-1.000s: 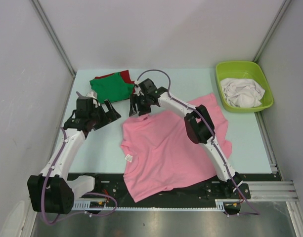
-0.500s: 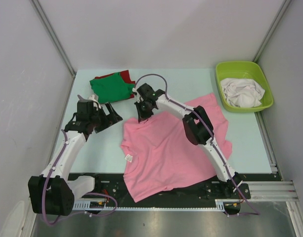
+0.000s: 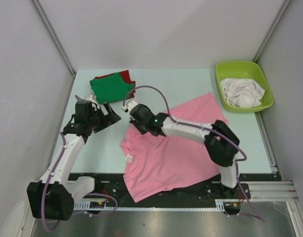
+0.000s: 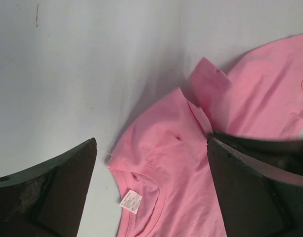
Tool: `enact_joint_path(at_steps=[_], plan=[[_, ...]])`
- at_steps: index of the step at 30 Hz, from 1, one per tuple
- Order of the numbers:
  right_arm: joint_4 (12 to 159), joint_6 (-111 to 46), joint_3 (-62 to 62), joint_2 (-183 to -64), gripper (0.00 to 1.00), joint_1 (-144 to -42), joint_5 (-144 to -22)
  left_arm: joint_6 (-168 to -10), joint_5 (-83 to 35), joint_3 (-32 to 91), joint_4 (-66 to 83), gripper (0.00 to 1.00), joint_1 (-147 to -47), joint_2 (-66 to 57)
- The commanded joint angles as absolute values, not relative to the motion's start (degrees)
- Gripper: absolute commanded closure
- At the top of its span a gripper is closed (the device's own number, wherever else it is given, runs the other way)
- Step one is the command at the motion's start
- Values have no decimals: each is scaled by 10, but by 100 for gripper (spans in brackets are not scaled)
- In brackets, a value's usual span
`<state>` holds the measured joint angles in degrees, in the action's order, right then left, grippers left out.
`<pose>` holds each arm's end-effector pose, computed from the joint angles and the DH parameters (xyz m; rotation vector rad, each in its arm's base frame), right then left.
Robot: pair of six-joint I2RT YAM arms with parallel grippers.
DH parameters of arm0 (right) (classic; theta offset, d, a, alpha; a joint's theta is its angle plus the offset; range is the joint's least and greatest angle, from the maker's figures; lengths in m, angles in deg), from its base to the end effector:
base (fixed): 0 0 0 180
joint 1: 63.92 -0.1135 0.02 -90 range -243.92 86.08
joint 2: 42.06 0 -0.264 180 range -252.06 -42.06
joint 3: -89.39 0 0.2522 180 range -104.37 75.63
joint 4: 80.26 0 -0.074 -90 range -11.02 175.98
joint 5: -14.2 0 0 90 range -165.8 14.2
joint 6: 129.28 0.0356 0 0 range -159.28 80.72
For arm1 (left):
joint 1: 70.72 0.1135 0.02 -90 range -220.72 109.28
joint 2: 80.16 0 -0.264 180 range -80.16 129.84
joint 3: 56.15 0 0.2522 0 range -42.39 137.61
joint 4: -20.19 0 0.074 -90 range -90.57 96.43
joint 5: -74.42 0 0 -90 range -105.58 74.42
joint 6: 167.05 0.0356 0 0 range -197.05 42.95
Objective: Fold and stack the t-shirts
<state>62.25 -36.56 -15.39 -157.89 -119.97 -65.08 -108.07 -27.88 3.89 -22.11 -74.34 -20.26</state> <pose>0.2594 0.3735 0.2211 -1.0059 2.1940 0.2507 0.2195 -0.0215 0.2695 -0.4470 2.3075 -0.5515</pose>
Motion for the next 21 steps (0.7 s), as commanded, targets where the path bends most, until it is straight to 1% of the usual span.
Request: enact_joint_path(at_steps=[1,2,7,8,10,12,13,14,15,16,19,21], plan=[[757,-429,-41,-1449,100,-1246,-521,-1074,-271,41,-215,3,-739,-222],[755,-428,-13,-1439,100,-1253,-515,-1075,-273,38,-213,3,-740,-222],[665,-408,33,-1409,100,-1298,-494,-1082,-284,21,-197,3,-746,-229],[654,-399,41,-1399,96,-1304,-490,-1083,-278,20,-196,4,-758,-229],[606,-395,57,-1392,67,-1312,-512,-1081,-270,20,-197,4,-777,-224],[570,-375,67,-1378,67,-1317,-522,-1082,-246,21,-201,4,-823,-208],[563,-369,75,-1372,55,-1319,-525,-1083,-239,23,-203,4,-840,-199],[558,-362,80,-1351,45,-1324,-516,-1084,-226,22,-202,4,-870,-186],[562,-341,85,-1338,31,-1326,-501,-1085,-223,20,-198,4,-883,-176],[566,-331,96,-1323,1,-1327,-461,-1089,-217,21,-195,4,-892,-167],[591,-295,109,-1271,0,-1323,-383,-1090,-209,27,-178,4,-901,-127],[606,-268,111,-1239,0,-1303,-372,-1083,-204,43,-177,4,-905,-82]])
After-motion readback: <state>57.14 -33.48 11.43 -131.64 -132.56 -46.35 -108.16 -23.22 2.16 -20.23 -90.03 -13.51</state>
